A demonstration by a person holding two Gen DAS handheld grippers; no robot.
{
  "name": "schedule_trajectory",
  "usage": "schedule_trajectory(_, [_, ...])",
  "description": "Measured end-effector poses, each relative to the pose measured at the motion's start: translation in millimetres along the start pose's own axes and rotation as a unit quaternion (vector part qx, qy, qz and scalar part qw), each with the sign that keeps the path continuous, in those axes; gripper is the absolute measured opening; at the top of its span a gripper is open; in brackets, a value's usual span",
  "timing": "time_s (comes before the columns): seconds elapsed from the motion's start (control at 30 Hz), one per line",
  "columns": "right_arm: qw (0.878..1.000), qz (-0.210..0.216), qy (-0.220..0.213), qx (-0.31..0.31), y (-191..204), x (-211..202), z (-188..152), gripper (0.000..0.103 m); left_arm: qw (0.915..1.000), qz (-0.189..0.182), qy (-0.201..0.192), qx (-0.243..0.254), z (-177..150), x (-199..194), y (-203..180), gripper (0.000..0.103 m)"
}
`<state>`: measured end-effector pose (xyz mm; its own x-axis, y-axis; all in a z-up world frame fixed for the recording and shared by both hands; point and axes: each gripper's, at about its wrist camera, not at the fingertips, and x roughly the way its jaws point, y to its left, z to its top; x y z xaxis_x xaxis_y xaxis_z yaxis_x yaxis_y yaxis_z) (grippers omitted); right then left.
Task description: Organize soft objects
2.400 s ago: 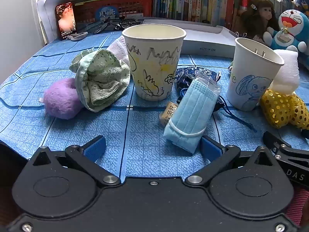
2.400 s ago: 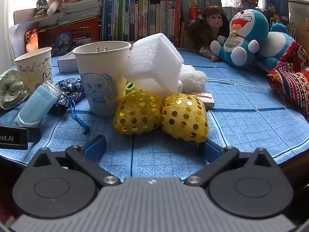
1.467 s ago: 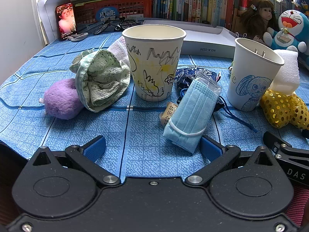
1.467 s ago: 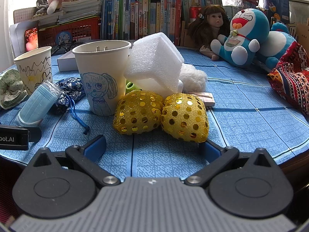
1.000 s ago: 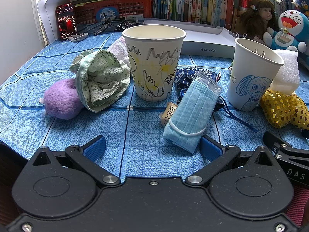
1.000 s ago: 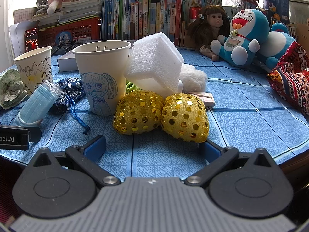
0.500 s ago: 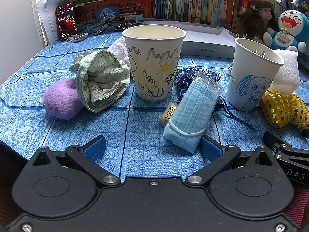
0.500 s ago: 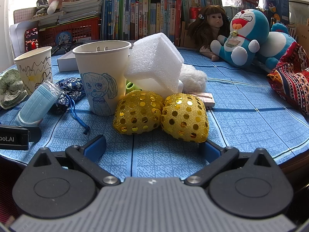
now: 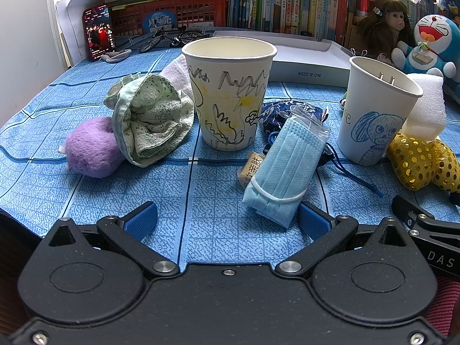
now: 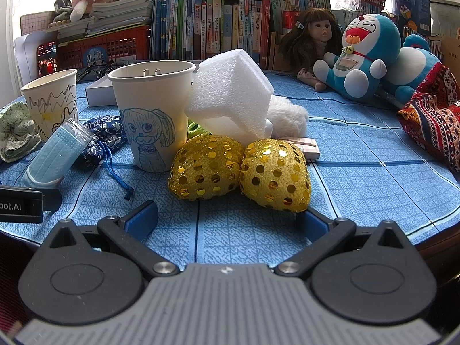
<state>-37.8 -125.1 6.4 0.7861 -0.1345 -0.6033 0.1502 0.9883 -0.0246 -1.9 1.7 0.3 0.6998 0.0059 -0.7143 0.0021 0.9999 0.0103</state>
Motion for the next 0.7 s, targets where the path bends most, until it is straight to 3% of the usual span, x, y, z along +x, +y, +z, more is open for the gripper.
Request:
schedule_trajectory(0.37, [1.0,0.0,-0.018,0.003,-1.7,-3.3,-5.3,0.103,0.9999,-0.009,-0.006,0.003,1.7,0.0,5.7,0.103])
schedule_trajectory(0.7, [0.998,-0.011,-0.058,0.011,0.5,-5.5,-16.4,0.103,0.9993,-0.01,-0.036,0.002,-6.1,-0.1,9.0,0.103])
